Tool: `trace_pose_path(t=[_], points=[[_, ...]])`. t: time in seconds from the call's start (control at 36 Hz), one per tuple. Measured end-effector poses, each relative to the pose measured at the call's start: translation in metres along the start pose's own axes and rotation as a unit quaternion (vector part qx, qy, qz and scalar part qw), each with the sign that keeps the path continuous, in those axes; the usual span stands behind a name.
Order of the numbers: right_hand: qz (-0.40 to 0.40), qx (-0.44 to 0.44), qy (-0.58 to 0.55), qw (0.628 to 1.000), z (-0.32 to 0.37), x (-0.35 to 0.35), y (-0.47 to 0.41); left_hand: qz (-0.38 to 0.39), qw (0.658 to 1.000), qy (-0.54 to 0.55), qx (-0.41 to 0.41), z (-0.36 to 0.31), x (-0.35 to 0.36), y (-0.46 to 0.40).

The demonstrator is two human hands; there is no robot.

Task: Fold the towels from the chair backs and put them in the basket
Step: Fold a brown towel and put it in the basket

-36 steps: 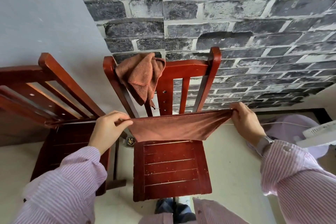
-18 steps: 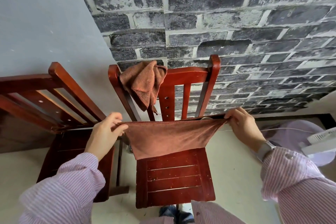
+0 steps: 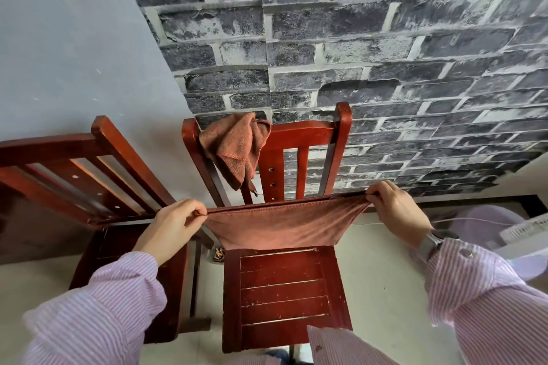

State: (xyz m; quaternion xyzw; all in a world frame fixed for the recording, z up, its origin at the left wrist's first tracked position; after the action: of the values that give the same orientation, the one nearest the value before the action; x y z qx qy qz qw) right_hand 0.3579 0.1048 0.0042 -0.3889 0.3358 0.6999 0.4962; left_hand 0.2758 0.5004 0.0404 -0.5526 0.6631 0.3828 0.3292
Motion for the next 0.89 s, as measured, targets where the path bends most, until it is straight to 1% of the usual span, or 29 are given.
trace_pose_path(t=[0.11,0.31,0.42,0.47,0.53,0.67,0.81,0.89], points=[[0.020,-0.010,0.042,0.999,0.002,-0.008,-0.001,-0.002,0.999,0.018,-0.036,-0.001,-0.004,0.000],[0.060,-0.043,0.057,0.996,0.008,-0.013,-0.001,-0.017,0.996,0.042,-0.073,0.006,-0.009,-0.003],[0.052,-0.046,0.063,0.996,0.012,-0.017,-0.004,-0.027,0.994,0.049,-0.088,0.011,-0.012,-0.006],[0.043,-0.046,0.069,0.996,0.014,-0.018,-0.005,-0.041,0.992,0.073,-0.097,0.010,-0.012,-0.007],[0.035,-0.064,0.077,0.994,0.015,-0.017,-0.006,-0.055,0.988,0.104,-0.102,0.010,-0.012,-0.009],[0.025,-0.076,0.070,0.994,0.015,-0.017,-0.005,-0.057,0.981,0.152,-0.110,0.017,-0.009,-0.009],[0.029,-0.086,0.071,0.993,0.011,-0.011,-0.005,-0.048,0.984,0.137,-0.107,0.022,-0.005,-0.007],[0.034,-0.073,0.070,0.994,0.007,-0.004,-0.006,-0.036,0.989,0.109,-0.090,0.026,0.001,-0.009]])
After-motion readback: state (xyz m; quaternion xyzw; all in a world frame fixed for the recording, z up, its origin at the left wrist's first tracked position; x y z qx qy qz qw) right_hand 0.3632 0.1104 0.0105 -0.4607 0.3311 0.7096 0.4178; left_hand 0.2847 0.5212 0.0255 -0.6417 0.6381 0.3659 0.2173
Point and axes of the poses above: each hand's wrist, its own y-axis away from the middle knuckle, its own x-axis out of the palm, z = x × y, the point moved 2 cm from there along -y, towards the middle knuckle, and after that the axes turned 9 degrees about z, right-handed, at the moved point
